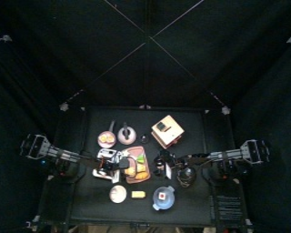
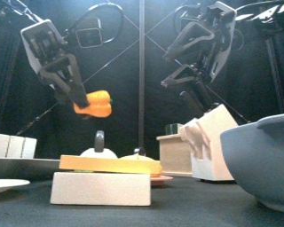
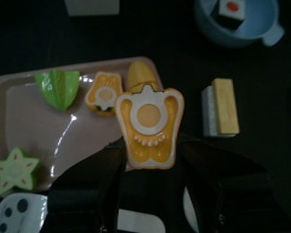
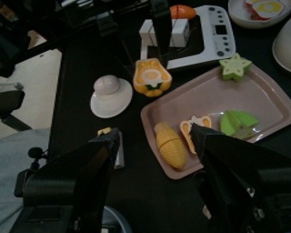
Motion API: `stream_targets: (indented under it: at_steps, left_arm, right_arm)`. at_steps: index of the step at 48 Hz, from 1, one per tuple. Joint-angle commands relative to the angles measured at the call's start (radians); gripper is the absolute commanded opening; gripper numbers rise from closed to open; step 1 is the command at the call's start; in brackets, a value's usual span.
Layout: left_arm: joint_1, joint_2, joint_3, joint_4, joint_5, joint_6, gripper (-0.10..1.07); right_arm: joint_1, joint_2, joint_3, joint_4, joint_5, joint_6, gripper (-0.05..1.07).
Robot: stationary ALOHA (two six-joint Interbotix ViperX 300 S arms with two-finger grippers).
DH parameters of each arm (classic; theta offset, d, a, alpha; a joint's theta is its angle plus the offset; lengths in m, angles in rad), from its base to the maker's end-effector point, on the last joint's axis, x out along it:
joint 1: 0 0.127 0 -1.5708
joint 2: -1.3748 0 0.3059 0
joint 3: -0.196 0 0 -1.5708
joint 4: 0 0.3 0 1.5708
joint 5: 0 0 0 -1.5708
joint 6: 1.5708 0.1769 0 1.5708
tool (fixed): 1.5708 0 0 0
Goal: Grab squash half from other arm
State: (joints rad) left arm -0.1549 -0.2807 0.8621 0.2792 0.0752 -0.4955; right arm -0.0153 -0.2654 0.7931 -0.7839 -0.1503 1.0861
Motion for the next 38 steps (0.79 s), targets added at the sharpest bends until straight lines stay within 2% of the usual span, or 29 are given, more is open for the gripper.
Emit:
stream_targets:
  at_steps: [1,7,15,25,31,38]
  left_arm:
    - [0.021,-0.028,-0.003,0.003,-0.078,0.005,0.79]
    - [0.066,-0.049,-0.003,0.008,-0.169,0.008,0.79]
    - [0.153,-0.078,0.006,0.012,-0.304,0.011,0.79]
    - [0.259,-0.109,0.043,0.009,-0.571,0.051,0.79]
    - [0.298,-0.101,0.049,0.003,-0.716,0.097,0.79]
    - [0.311,-0.069,0.043,-0.051,-0.865,0.184,0.79]
  right_arm:
    - [-0.028,-0.026,-0.034,-0.021,-0.005,-0.002,0.95]
    - [-0.071,-0.052,-0.052,-0.055,0.008,0.000,0.95]
    - [-0.121,-0.130,-0.066,-0.121,0.031,0.000,0.95]
    - [-0.160,-0.225,-0.069,-0.126,0.008,0.003,0.95]
    - [-0.186,-0.247,-0.069,-0.106,-0.072,0.003,0.95]
    - [-0.235,-0.218,-0.063,-0.009,-0.221,-0.003,0.95]
